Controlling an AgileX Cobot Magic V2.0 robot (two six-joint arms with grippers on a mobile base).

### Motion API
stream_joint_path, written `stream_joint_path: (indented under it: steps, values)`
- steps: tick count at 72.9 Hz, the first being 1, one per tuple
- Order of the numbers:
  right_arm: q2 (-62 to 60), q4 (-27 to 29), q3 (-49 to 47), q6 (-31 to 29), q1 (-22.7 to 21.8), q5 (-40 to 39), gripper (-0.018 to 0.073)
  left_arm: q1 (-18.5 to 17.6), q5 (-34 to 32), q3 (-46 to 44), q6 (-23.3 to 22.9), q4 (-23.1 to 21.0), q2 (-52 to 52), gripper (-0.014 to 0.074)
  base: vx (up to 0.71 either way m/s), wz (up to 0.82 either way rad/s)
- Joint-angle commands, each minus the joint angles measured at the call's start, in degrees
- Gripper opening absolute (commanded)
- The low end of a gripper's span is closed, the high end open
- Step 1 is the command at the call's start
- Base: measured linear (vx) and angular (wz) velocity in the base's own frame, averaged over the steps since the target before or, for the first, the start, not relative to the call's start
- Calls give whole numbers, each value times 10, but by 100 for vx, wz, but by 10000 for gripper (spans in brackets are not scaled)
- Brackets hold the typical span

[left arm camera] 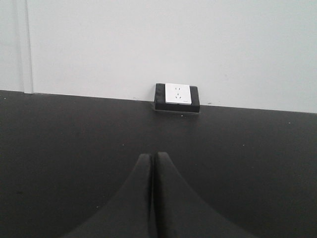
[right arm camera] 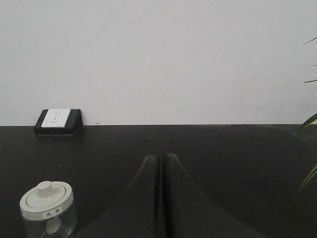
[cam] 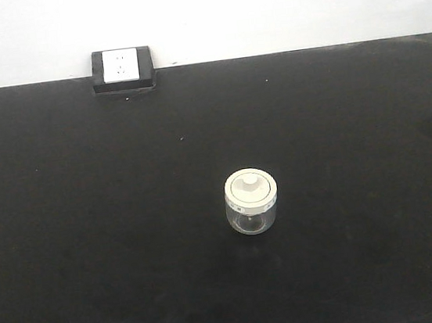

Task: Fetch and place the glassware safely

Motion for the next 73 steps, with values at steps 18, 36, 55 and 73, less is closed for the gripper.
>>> stream_joint_path:
  steps: [18,36,55,73]
  values:
    - [6,-11,-15,-3,-2,-33,-8,-1,-45,18,6,-2,-10,-7,0,0]
    - [6,-11,-15,-3,-2,-33,-8,-1,-45,18,5,-2,-10,-7,0,0]
    - [6,-11,-15,-3,-2,-33,-8,-1,-45,18,5,-2,-10,-7,0,0]
    - [6,-11,-15,-3,-2,-33,-8,-1,-45,18,5,-2,-10,-7,0,0]
